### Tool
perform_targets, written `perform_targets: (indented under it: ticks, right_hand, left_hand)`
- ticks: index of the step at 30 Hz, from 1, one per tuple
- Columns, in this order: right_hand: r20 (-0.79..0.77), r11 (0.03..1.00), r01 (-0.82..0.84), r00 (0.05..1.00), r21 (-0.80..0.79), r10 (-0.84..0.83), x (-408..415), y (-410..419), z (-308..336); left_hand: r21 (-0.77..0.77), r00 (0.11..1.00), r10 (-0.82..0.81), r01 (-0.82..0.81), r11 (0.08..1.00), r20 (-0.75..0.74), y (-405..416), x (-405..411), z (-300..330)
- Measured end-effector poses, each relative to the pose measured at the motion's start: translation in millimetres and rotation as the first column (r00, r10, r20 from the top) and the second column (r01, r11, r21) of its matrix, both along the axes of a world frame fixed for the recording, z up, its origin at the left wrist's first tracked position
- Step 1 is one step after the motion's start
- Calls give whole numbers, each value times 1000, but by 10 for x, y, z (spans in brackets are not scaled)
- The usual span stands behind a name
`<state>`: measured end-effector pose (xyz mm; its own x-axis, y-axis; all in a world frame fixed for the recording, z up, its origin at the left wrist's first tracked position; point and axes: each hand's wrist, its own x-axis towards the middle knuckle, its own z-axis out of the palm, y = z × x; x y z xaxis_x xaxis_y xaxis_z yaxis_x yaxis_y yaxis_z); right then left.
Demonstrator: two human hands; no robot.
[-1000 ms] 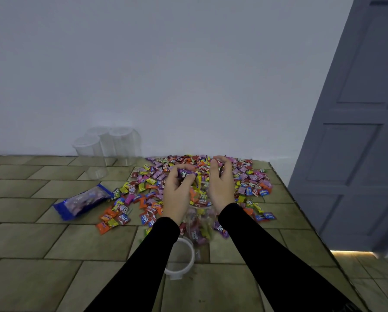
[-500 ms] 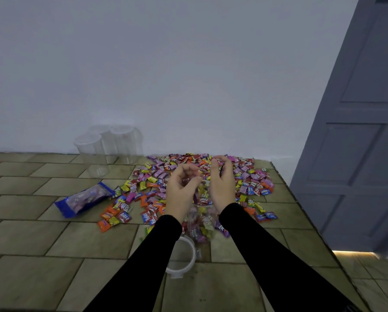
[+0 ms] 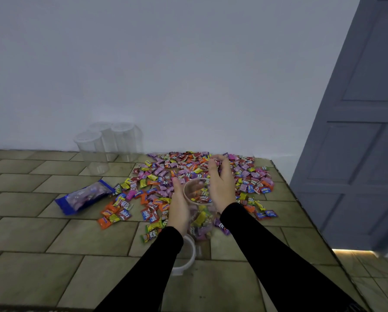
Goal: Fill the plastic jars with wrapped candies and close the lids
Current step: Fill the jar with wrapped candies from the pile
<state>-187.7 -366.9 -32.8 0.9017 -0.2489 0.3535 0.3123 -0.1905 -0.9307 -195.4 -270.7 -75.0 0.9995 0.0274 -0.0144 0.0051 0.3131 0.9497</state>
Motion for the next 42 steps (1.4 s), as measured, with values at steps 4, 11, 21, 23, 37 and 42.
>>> perform_targets:
  ticks: [4, 11, 21, 23, 37, 42]
  right_hand:
    - [-1, 998, -49, 999, -30, 49, -24, -1, -16]
    - [29, 994, -104, 994, -41, 106, -39, 10, -41]
    - [91, 984, -104, 989, -143, 117, -130, 12, -4]
    - [94, 978, -106, 988, -179, 124, -126, 7, -12]
    - [313, 803, -35, 910, -596, 272, -271, 391, 139]
    - [117, 684, -206, 912, -700, 394, -364, 826, -173]
  left_hand:
    - [-15, 1000, 23, -23, 1000, -5, -56, 20, -75]
    - [-9, 997, 72, -72, 997, -20, -64, 18, -80]
    - [1, 994, 106, -106, 994, -35, -76, 15, -77]
    - [-10, 995, 93, -93, 996, -32, -75, 6, -78]
    - [727, 954, 86, -277, 628, 289, 674, -105, -353]
    - [989, 987, 85, -141, 51, 136, 960, -403, -540]
